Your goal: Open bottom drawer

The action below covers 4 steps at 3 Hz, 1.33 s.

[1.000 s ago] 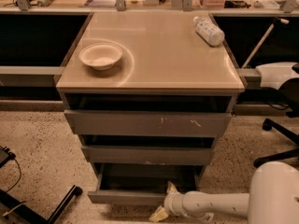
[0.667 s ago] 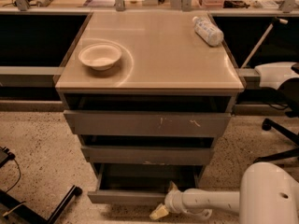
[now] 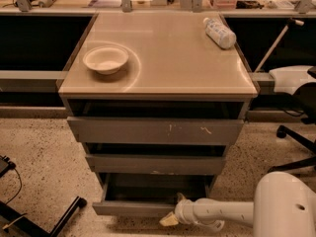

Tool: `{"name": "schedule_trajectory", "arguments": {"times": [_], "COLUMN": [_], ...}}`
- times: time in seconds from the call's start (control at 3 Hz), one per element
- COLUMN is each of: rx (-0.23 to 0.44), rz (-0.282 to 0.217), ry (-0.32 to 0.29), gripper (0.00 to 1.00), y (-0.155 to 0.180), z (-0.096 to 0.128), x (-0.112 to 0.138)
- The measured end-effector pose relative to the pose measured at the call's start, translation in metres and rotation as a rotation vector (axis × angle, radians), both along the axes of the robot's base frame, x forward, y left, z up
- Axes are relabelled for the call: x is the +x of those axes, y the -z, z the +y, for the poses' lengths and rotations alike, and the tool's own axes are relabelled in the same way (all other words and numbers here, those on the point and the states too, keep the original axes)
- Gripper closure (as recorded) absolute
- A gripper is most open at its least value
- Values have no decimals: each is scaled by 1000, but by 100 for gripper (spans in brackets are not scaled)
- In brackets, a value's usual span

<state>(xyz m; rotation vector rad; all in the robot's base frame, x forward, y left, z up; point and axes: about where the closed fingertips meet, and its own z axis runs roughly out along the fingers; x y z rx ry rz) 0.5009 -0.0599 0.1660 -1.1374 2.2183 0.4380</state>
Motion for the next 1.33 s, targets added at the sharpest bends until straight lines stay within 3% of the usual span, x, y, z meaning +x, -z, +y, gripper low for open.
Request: {"name": "schedule_trajectory", "arguments": {"times": [1.0,1.33], "rx": [0,0], "rz": [0,0], "ry": [0,0], "gripper": [89,100], "y": [-6,-6], "z": [-6,-8], "x": [1,1]}}
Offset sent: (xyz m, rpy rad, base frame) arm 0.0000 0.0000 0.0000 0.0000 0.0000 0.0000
